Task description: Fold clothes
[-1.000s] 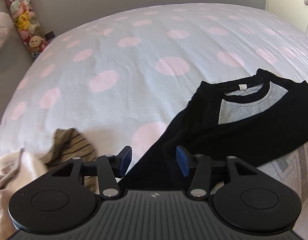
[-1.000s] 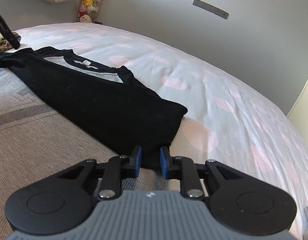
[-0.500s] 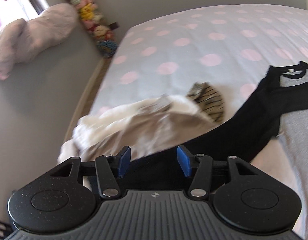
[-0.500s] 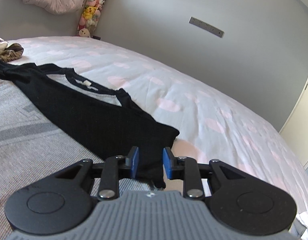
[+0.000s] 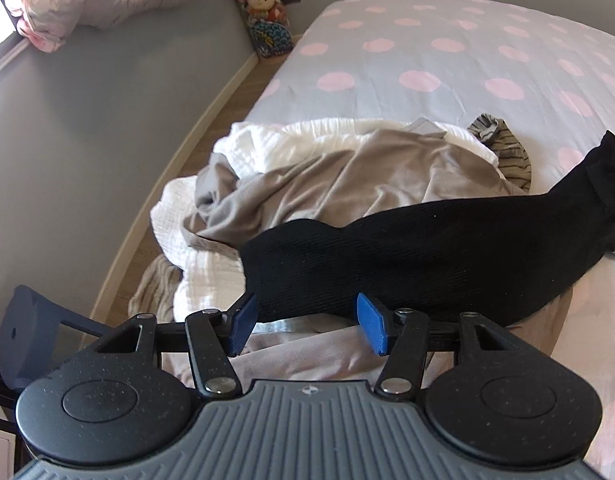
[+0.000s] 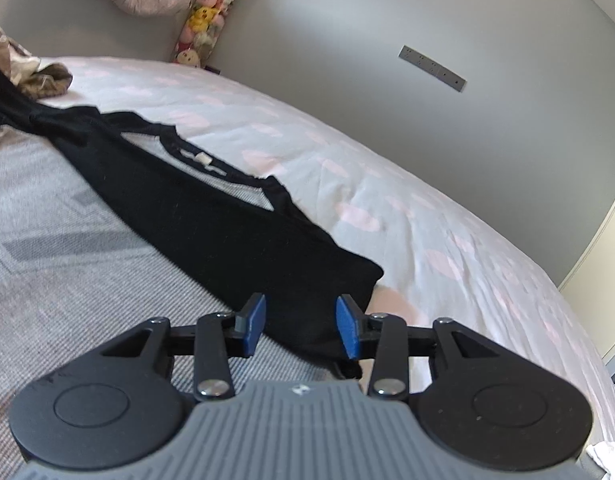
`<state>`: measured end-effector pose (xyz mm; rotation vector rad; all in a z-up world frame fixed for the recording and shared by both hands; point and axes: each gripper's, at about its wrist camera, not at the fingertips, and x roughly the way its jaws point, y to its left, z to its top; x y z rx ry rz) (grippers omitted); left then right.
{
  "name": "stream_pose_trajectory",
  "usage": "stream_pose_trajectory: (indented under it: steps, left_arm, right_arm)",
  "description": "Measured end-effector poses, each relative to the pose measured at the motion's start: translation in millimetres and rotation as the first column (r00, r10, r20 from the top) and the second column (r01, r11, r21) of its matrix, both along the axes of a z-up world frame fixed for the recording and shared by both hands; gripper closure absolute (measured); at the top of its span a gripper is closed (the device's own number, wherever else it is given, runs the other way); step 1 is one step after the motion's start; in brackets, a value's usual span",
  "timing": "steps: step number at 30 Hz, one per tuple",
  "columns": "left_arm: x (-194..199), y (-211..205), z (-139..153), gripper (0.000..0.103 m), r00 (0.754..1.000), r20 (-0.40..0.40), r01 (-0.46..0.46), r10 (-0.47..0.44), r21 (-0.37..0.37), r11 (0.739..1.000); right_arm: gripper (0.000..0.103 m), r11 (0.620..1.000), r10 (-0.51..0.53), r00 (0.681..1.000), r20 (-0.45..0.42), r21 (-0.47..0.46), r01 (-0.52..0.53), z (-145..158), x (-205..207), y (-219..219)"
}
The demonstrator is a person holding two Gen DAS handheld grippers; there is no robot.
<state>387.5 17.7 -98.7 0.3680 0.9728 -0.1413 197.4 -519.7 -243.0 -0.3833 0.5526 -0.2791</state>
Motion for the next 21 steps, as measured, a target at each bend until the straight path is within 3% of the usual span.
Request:
stream_pose_trajectory:
  steps: [3,6,14,21]
  left_arm:
    - [1,-6,1,0.084,1.0,-0.016,0.026,-0.026,-0.031,0.999]
    - [-3,-13,11,0.1,0.999,0.01,0.048,-0.048,-0.033,0.998]
    - [-29,-52,62,0.103,0.985,0.08,0.163,-0.154,-0.11,0.98]
    - [-56,-114,86,0.103,0.956,0.124,0.286,-0.265,-0.196,0.938]
  right_arm:
    - [0.06,1.0,0.002,1.0,-0.016,-0.012,-0.003,-4,3,2]
    - [0.06,1.0,0.002,1.0,-0.018,-0.014,-0.002,-5,3,2]
    - [0.06,1.0,0.007,1.0,-0.001,0.013,-0.007,-2,-1,0]
    - [0.06,0.999,0.01,1.0,0.025,0.041,-0.011,5,-6,-2]
